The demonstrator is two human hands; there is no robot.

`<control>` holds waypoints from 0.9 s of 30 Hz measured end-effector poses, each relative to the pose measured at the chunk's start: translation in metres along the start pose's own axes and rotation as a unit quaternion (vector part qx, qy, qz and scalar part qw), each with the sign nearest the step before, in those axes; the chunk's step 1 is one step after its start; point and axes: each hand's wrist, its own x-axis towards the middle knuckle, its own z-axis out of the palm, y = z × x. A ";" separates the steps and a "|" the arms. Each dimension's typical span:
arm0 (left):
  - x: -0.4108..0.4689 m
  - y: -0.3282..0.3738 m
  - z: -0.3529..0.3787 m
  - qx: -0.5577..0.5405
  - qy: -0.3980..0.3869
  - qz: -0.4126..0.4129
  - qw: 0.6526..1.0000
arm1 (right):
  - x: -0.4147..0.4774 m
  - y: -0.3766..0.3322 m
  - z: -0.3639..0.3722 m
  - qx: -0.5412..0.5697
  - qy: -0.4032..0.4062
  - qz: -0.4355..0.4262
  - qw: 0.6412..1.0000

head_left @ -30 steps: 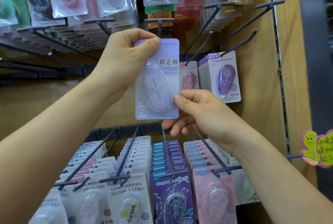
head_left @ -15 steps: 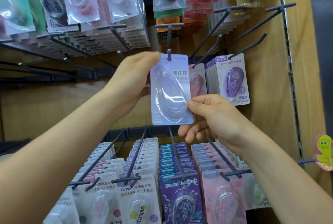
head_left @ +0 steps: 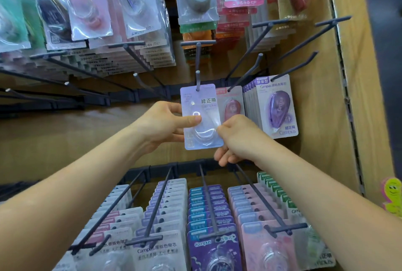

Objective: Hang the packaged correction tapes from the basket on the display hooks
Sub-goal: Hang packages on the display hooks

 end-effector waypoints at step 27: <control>-0.010 -0.019 -0.010 0.330 0.101 -0.013 0.938 | -0.053 0.012 -0.009 -0.201 -0.100 -0.254 0.941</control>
